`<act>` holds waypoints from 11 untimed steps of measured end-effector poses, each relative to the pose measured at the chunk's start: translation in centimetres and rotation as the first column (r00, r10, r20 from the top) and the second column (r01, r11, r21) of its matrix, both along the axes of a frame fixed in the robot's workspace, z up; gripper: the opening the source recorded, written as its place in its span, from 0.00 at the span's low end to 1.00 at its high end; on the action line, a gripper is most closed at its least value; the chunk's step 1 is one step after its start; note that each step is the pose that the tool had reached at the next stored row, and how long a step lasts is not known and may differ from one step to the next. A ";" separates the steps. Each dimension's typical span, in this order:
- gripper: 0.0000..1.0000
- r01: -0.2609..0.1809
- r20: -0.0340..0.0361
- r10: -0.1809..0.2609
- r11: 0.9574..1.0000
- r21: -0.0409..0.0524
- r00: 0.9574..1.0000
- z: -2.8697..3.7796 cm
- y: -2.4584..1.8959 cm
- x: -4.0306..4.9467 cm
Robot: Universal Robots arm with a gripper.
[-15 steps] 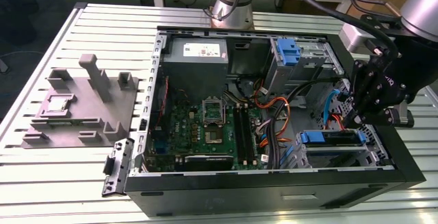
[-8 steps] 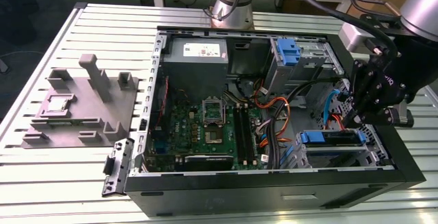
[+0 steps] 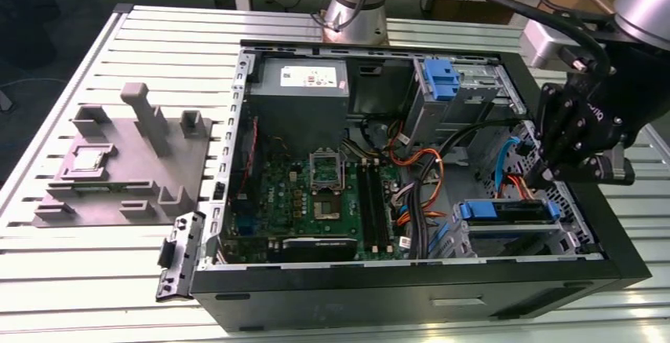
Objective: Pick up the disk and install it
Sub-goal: 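Insert the second disk wire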
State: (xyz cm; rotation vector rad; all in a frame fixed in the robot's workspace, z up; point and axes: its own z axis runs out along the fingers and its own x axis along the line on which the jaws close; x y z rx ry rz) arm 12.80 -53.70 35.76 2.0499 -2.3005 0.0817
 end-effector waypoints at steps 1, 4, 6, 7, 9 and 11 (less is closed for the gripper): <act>0.10 0.000 0.000 0.000 1.000 0.000 1.000 0.14 0.05 0.00; 0.10 0.000 0.000 0.000 1.000 0.000 1.000 0.58 0.20 -0.03; 0.10 0.000 0.000 0.000 1.000 0.000 1.000 0.74 0.35 -0.06; 0.10 0.000 0.000 0.000 1.000 0.000 1.000 0.75 0.44 -0.10; 0.10 0.000 0.000 0.000 1.000 0.000 1.000 0.75 0.79 -0.11; 0.10 0.000 0.000 0.000 1.000 -0.001 1.000 0.76 1.18 -0.11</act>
